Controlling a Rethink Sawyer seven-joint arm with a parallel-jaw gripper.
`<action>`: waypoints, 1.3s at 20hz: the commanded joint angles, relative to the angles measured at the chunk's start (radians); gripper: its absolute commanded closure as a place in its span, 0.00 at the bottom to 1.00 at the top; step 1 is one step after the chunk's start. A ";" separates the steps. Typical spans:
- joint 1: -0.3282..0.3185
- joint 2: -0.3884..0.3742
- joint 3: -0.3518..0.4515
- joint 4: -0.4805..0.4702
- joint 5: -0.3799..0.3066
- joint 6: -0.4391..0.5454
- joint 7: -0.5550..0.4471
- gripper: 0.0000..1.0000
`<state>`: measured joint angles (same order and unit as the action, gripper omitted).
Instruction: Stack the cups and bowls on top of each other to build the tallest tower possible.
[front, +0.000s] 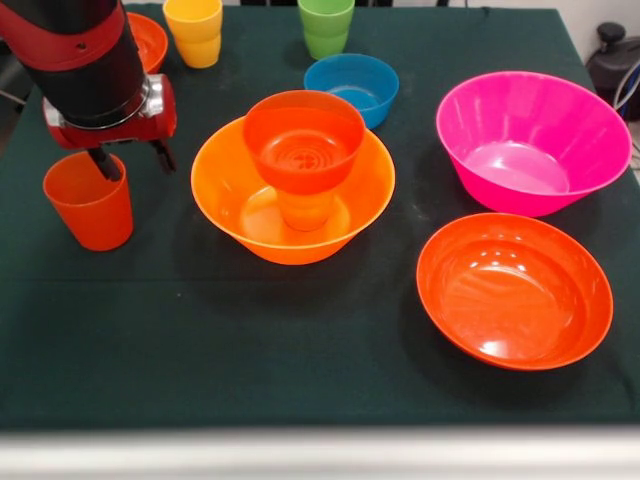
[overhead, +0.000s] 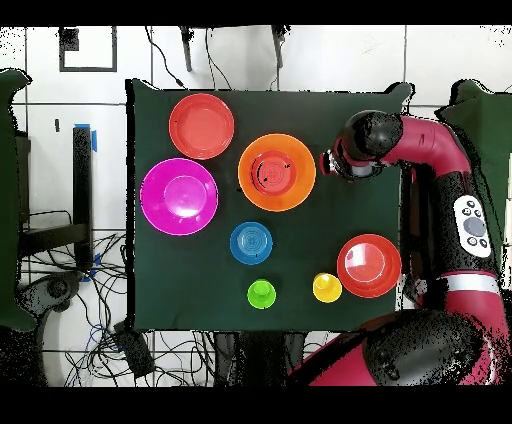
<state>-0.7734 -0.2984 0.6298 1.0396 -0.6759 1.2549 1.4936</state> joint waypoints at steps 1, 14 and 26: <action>0.033 0.002 -0.039 -0.026 -0.085 -0.031 -0.250 0.00; 0.031 0.035 -0.030 -0.050 -0.104 -0.061 -0.248 0.00; 0.029 0.056 -0.037 -0.085 -0.152 -0.086 -0.276 0.00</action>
<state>-0.7734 -0.2615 0.6295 1.0154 -0.7274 1.2459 1.4936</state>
